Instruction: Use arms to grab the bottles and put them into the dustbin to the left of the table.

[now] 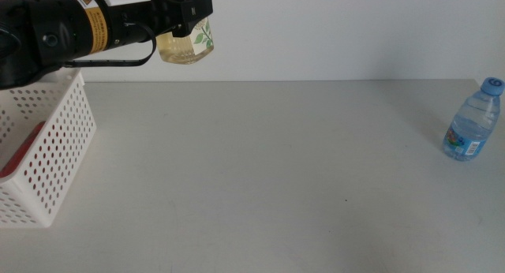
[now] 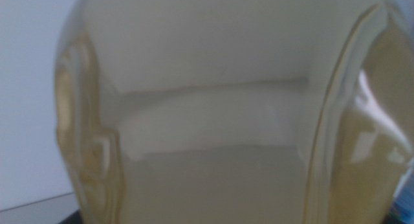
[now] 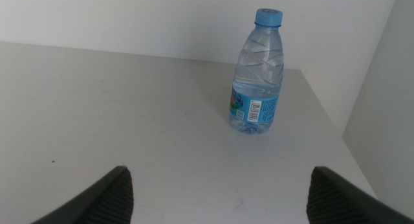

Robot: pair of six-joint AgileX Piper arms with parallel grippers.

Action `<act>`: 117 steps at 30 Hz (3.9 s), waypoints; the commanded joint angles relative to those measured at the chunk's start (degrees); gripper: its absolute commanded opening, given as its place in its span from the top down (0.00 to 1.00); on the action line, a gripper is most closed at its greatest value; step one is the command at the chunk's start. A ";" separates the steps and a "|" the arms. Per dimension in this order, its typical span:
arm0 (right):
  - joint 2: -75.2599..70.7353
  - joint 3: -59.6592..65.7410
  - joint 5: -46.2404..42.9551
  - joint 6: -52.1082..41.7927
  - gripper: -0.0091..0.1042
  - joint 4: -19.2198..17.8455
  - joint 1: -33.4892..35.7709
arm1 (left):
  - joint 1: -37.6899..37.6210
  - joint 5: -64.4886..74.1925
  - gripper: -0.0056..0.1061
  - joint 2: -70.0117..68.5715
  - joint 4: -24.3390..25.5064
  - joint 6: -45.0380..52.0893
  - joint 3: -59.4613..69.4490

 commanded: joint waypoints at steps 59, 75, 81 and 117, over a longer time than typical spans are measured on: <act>-1.22 -0.53 -4.22 -0.31 0.09 -0.70 -0.33 | 29.76 95.74 0.97 19.71 -93.87 120.59 -27.49; -1.22 -0.53 -4.22 -0.31 0.09 -0.70 -0.33 | 29.68 93.38 0.11 23.52 -92.49 120.78 -27.54; -1.22 -0.53 -4.22 -0.31 0.09 -0.70 -0.33 | 28.16 98.08 0.11 23.02 -89.25 117.10 -32.98; -1.22 -0.53 -4.22 -0.31 0.09 -0.70 -0.33 | -12.90 87.87 0.11 -18.94 -87.31 100.58 -21.01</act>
